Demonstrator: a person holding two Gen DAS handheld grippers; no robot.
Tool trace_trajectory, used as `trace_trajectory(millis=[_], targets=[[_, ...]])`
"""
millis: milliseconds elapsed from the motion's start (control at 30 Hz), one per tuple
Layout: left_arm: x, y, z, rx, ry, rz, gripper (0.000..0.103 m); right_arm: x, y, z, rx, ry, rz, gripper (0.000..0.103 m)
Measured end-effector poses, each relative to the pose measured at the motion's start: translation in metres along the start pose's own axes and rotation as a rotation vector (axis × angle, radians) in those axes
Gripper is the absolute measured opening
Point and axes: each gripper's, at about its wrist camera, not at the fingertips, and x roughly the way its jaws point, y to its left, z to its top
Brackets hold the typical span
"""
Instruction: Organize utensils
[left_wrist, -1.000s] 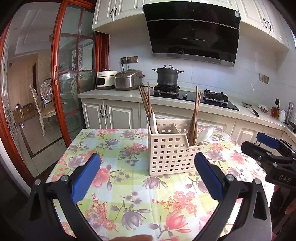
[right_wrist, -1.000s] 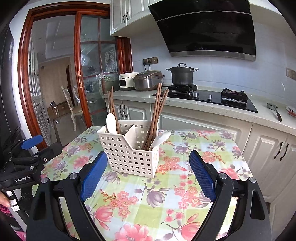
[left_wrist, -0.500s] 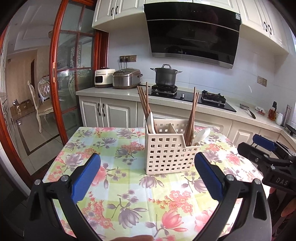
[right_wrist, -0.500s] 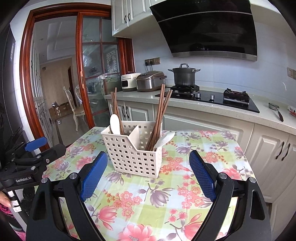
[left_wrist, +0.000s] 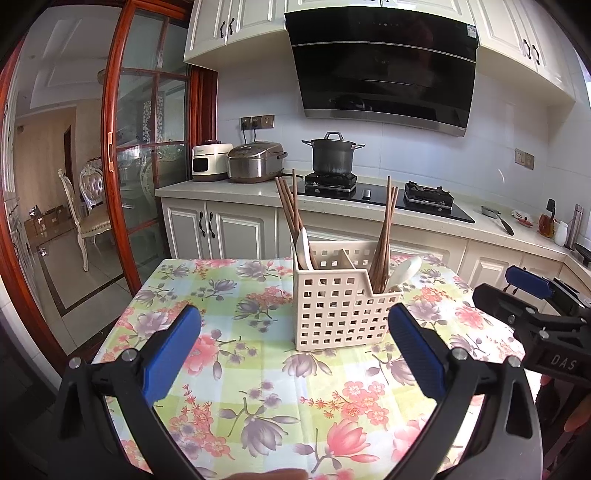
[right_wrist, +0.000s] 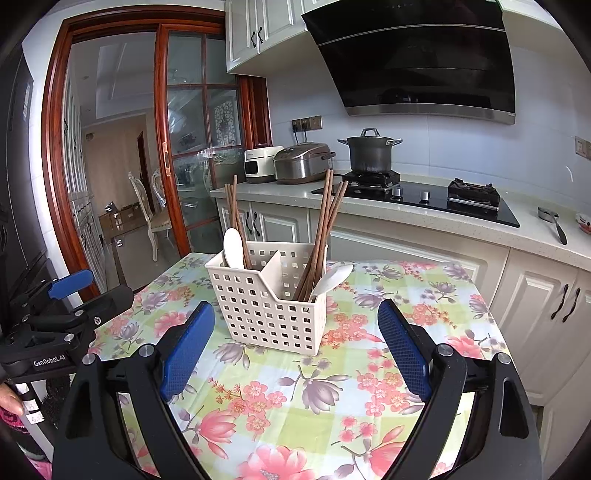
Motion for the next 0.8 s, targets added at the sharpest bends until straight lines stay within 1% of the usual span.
trace_trajectory(millis=[800], targets=[[-0.0059, -0.0006, 0.0013, 0.003, -0.005, 0.001, 0.098, -0.003, -0.0014, 0.0029, 0.0, -0.002, 0.005, 0.084]])
